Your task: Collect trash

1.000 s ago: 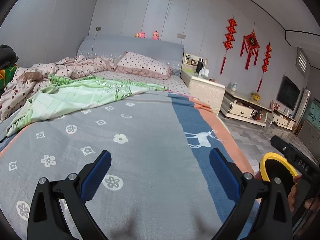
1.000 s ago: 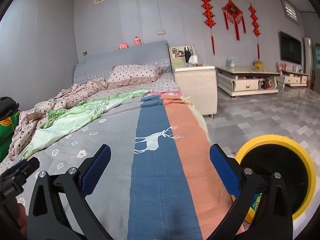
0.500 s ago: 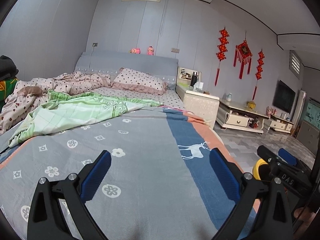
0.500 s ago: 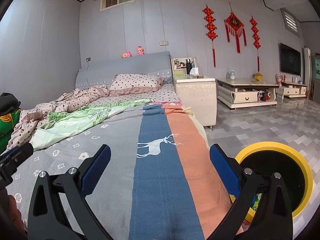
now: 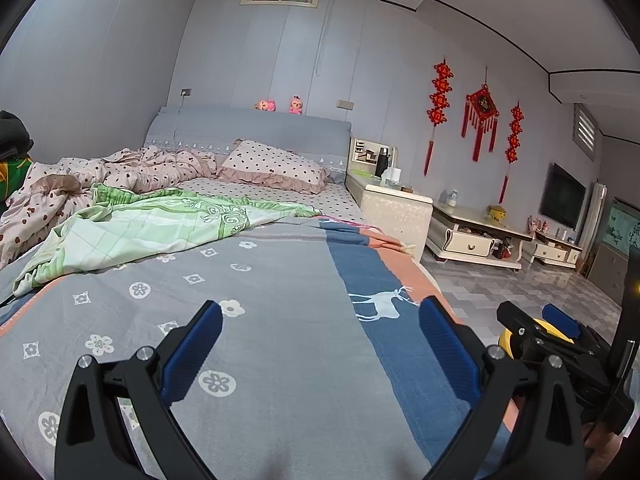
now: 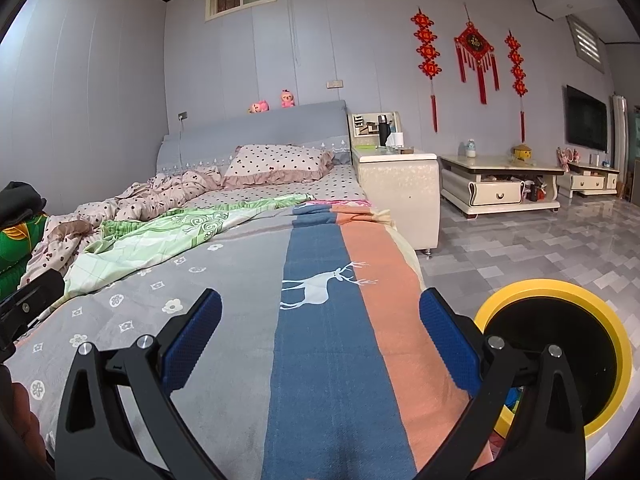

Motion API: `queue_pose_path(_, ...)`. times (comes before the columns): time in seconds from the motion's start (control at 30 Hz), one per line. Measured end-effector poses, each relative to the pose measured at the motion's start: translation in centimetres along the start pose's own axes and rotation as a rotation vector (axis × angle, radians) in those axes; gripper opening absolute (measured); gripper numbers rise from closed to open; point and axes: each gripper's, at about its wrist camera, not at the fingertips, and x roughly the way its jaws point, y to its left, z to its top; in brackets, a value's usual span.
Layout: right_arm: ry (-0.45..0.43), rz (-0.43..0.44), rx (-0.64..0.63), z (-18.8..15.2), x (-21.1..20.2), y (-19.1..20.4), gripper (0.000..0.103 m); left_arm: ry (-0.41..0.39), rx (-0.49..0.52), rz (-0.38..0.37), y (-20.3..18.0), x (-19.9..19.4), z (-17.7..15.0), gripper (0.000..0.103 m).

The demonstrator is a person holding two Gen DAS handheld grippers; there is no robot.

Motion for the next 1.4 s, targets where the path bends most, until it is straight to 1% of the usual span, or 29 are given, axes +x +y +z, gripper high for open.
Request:
queue_pose_path(0.43, 0.017, -0.005, -0.001, -0.4, 0.8, 0.1, 0.095, -0.001, -0.004, -0.002, -0.1, 0.0, -0.1, 0.095)
queue_pose_path(1.4, 0.042, -0.012, 0.018, -1.0, 1.2, -0.1, 0.095, -0.003, -0.001, -0.005, -0.4, -0.1, -0.1, 0.095)
